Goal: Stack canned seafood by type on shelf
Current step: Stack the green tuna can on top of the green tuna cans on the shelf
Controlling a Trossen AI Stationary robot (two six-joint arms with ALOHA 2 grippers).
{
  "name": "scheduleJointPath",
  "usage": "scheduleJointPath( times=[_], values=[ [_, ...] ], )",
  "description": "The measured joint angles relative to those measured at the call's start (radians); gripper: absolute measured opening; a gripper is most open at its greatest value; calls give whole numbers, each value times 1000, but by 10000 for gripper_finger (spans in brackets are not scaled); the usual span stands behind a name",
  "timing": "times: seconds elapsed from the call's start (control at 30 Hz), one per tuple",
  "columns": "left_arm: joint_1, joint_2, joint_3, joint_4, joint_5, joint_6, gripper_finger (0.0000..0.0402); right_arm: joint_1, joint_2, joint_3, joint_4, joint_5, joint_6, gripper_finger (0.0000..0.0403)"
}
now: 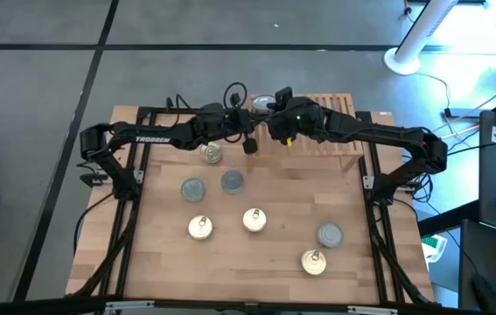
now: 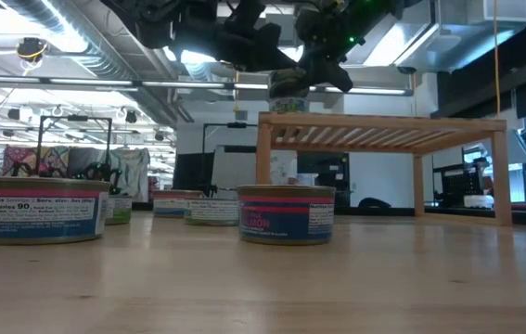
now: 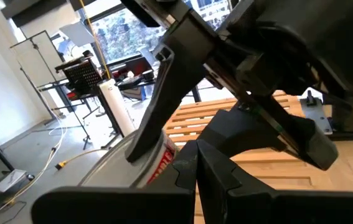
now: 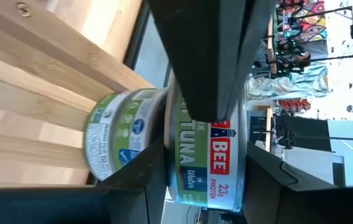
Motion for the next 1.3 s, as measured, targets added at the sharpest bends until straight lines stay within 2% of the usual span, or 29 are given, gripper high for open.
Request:
scheduleJointPath(
  times=[0.67, 0.83, 0.93, 1.17, 1.3],
  values=[
    [0, 0, 0, -39, -25, -2, 3, 0, -1, 0, -25, 2, -2, 157],
    [0, 0, 0, -56, -65, 1, 3, 0, -1, 0, -25, 1, -2, 158],
    [0, 0, 0, -57, -70, 1, 3, 0, -1, 0, -30, 1, -2, 175],
    [2, 0, 0, -57, -74, 1, 3, 0, -1, 0, -32, 0, -2, 244],
    [13, 0, 0, -57, -74, 0, 3, 0, -1, 0, -24, 0, -2, 265]
  ],
)
